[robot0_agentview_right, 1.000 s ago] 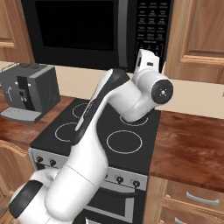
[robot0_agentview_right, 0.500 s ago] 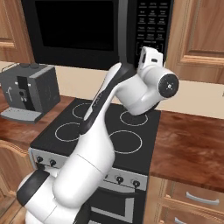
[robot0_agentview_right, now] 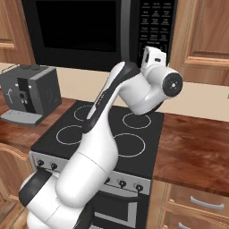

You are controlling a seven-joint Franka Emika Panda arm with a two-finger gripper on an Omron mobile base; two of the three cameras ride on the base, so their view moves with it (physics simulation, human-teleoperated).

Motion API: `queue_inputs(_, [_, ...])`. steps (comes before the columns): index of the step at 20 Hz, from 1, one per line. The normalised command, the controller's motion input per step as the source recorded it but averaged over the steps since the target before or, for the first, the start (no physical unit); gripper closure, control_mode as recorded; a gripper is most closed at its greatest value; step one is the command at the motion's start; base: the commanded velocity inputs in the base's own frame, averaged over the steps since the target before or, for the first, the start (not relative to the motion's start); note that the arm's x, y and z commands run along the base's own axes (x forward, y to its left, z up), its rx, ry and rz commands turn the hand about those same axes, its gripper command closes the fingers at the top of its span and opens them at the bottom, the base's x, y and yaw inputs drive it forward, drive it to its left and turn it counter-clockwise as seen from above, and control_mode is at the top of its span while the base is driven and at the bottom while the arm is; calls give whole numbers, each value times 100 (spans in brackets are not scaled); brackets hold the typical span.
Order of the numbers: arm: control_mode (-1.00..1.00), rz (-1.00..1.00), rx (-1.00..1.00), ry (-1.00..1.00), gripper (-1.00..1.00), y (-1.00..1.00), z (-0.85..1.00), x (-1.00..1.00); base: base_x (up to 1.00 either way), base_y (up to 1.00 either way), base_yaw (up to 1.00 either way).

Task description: Transport the shrimp from the fridge to the microwave and turn on the microwave.

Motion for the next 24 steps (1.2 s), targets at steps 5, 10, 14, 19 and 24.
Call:
queue_inputs(5, [-100, 0, -3, 0, 100, 17, 0, 0, 0, 0, 0])
queue_inputs(10, [-100, 0, -2, 0, 100, 12, 0, 4, 0, 0, 0])
queue_inputs(14, [-100, 0, 0, 0, 100, 1, 0, 17, 0, 0, 0])
queue_inputs(19, [-100, 0, 0, 0, 100, 0, 0, 20, 0, 0, 0])
queue_inputs(24, [-100, 0, 0, 0, 100, 0, 0, 17, 0, 0, 0])
